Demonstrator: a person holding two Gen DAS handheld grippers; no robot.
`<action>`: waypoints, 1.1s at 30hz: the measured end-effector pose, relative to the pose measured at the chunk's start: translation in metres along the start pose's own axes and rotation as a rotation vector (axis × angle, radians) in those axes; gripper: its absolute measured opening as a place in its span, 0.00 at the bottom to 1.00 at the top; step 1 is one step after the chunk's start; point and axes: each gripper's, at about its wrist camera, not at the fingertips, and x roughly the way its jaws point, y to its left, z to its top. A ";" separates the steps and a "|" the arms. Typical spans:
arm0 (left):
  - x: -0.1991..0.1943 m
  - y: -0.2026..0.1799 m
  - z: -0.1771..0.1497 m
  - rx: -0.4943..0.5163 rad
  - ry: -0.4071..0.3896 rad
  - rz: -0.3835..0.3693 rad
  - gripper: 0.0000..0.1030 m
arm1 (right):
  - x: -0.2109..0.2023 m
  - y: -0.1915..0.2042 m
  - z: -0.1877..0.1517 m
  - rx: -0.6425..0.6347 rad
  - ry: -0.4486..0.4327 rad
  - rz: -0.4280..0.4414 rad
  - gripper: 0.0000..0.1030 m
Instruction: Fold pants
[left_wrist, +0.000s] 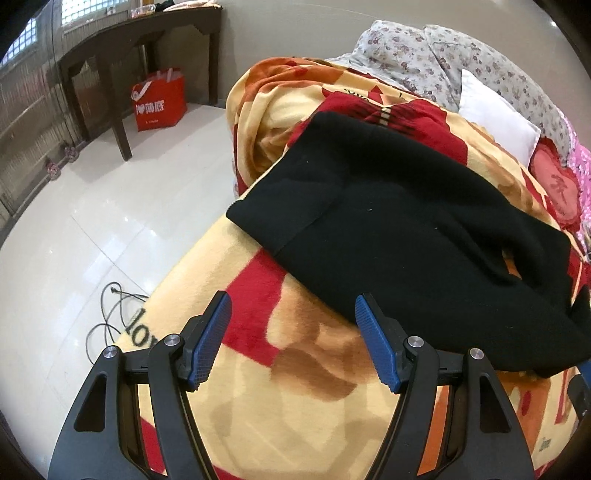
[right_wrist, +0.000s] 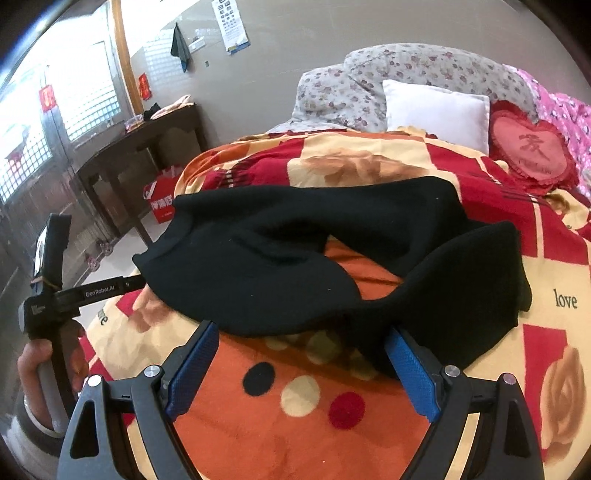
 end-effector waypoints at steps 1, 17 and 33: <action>0.000 -0.001 0.000 0.006 -0.003 0.006 0.68 | 0.001 0.002 0.000 -0.009 0.009 -0.002 0.87; 0.011 0.001 -0.001 -0.012 0.038 -0.021 0.68 | 0.009 0.008 -0.021 0.012 0.088 0.158 0.87; 0.034 -0.004 0.014 -0.034 0.075 -0.040 0.68 | 0.036 0.005 -0.023 0.071 0.164 0.220 0.86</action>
